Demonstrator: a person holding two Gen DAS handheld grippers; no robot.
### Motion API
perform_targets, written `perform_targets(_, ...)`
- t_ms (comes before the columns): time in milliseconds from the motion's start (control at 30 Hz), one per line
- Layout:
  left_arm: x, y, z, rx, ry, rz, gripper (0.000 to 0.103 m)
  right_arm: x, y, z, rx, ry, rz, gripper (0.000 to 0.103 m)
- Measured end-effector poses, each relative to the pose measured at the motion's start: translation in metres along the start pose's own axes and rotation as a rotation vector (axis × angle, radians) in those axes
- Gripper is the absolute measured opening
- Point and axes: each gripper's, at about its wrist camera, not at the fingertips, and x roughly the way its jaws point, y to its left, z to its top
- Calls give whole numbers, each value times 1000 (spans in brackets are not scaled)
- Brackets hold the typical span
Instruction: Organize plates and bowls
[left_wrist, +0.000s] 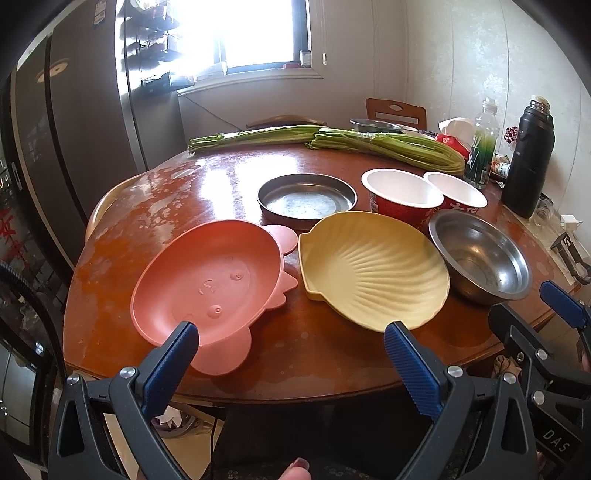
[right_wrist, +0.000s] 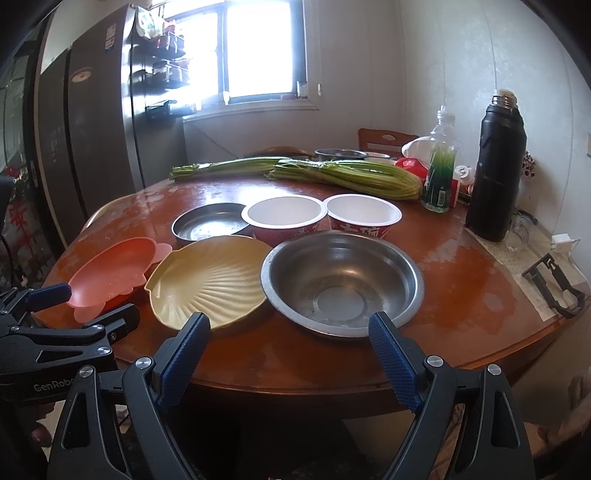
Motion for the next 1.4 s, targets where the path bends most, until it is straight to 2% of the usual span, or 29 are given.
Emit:
perform_targets(833,2,4,1,-14,3,2,101,1,0,-1,-8,-1,-4,88)
perform_targets(1267,4,15,6,-43,9,-2,101,6,13,14,-56,-33,36,88)
perform_targets(1400,1,25,7,-53,14,9,101,15,21,30,-78,-24,91,88)
